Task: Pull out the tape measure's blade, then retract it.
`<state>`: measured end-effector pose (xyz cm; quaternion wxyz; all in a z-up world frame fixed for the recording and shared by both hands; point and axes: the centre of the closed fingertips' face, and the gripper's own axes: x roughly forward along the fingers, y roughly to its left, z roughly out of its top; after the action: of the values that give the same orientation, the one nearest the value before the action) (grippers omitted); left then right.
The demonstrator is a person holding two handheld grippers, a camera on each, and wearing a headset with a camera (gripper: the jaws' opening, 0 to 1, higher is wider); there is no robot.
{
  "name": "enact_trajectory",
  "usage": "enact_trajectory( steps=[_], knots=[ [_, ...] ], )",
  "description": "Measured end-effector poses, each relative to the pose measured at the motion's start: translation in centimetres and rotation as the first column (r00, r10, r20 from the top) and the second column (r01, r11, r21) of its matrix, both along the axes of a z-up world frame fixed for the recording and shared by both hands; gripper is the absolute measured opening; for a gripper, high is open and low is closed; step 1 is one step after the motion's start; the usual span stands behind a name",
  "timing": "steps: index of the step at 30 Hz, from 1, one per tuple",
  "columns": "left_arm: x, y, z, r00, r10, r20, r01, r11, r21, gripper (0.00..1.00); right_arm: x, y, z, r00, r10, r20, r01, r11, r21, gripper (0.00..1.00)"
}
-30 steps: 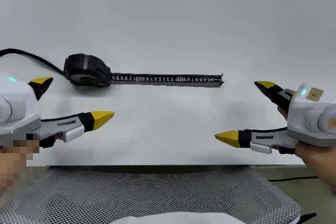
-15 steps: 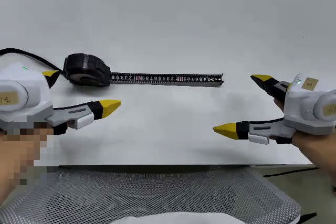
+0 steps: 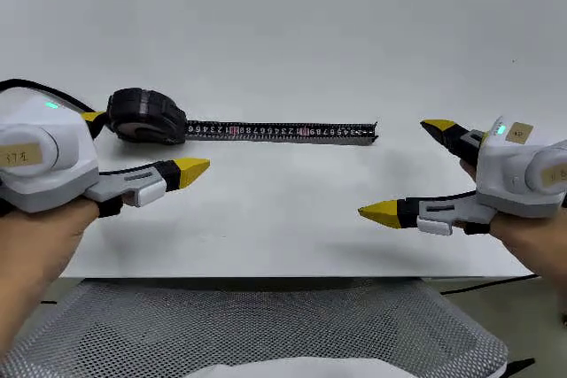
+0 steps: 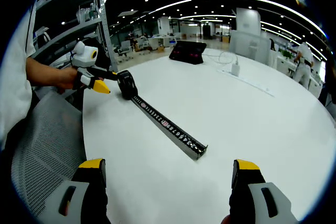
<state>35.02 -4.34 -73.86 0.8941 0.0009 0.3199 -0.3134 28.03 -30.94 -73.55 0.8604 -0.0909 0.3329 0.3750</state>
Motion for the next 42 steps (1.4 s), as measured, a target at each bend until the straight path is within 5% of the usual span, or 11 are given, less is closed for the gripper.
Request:
enact_trajectory(
  steps=[9, 20, 42],
  knots=[
    [0.8, 0.1, -0.1, 0.997, 0.074, -0.001, -0.074, 0.997, -0.008, 0.88, 0.3, -0.4, -0.3, 1.0, 0.024, 0.001, -0.024, 1.0, -0.016, 0.92],
    [1.7, 0.4, -0.6, 0.99, 0.144, 0.005, -0.144, 0.989, 0.043, 0.8, 1.4, -0.9, -0.7, 0.997, 0.071, 0.005, -0.071, 0.997, -0.043, 0.85],
    [3.4, 1.2, -1.2, 0.966, 0.258, 0.007, -0.258, 0.963, 0.077, 0.69, 3.4, -1.3, -2.1, 0.978, 0.208, -0.023, -0.209, 0.972, -0.109, 0.63]
  ],
)
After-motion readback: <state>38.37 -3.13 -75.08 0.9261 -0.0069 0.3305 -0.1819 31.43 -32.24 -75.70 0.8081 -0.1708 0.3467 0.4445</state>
